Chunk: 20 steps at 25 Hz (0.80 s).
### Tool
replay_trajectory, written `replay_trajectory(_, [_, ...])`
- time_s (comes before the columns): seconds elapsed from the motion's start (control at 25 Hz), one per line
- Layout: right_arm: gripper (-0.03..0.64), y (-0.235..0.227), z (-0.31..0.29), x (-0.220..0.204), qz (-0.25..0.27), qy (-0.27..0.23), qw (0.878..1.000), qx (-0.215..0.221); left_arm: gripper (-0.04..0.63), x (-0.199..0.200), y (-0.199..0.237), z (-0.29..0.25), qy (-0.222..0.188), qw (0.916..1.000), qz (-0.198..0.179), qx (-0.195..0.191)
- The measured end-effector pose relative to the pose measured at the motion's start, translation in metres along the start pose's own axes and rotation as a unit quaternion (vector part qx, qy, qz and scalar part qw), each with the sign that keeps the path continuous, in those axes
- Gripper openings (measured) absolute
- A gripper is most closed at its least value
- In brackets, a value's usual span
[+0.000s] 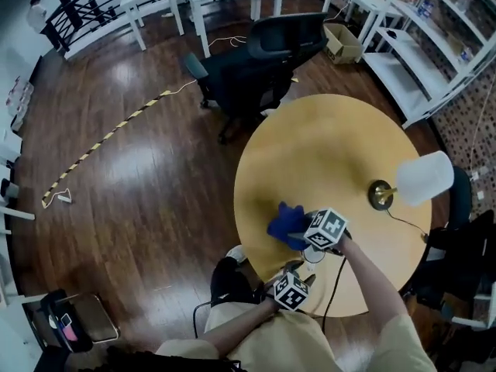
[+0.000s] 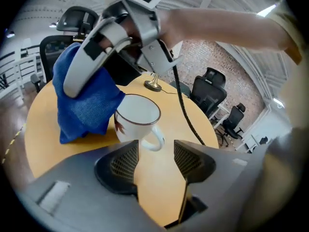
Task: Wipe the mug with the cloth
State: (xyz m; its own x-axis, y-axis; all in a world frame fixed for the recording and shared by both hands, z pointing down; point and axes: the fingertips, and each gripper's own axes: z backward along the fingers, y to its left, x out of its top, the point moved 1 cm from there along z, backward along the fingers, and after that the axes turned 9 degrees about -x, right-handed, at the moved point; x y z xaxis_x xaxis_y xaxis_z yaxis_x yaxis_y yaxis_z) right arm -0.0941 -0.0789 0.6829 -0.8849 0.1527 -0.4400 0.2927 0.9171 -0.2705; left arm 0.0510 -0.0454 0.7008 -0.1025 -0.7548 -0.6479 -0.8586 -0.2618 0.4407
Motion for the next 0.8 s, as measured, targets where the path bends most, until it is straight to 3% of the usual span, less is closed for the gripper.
replay_trajectory(0.24, [0.071,0.017,-0.014,-0.009,0.038,0.115,0.99,0.071,0.177,-0.006,0.002,-0.023,0.01,0.9959,0.048,0.075])
replay_trajectory(0.4, [0.071,0.024,-0.027,-0.019,0.085,0.209,0.97,0.09,0.092,-0.005,0.003,-0.028,0.002,0.9964,0.061,0.059])
replay_trajectory(0.56, [0.071,0.025,-0.03,-0.028,0.092,0.269,0.952,0.113,0.074,-0.004,0.013,-0.022,-0.019,0.9932,0.053,0.102])
replay_trajectory(0.64, [0.071,0.029,-0.032,-0.033,0.097,0.303,0.939,0.129,0.067,-0.004,0.023,-0.016,-0.03,0.991,0.054,0.119])
replay_trajectory(0.8, [0.072,0.034,-0.036,-0.05,0.168,0.384,0.898,0.131,0.061,-0.003,0.035,-0.005,-0.049,0.9871,0.068,0.137])
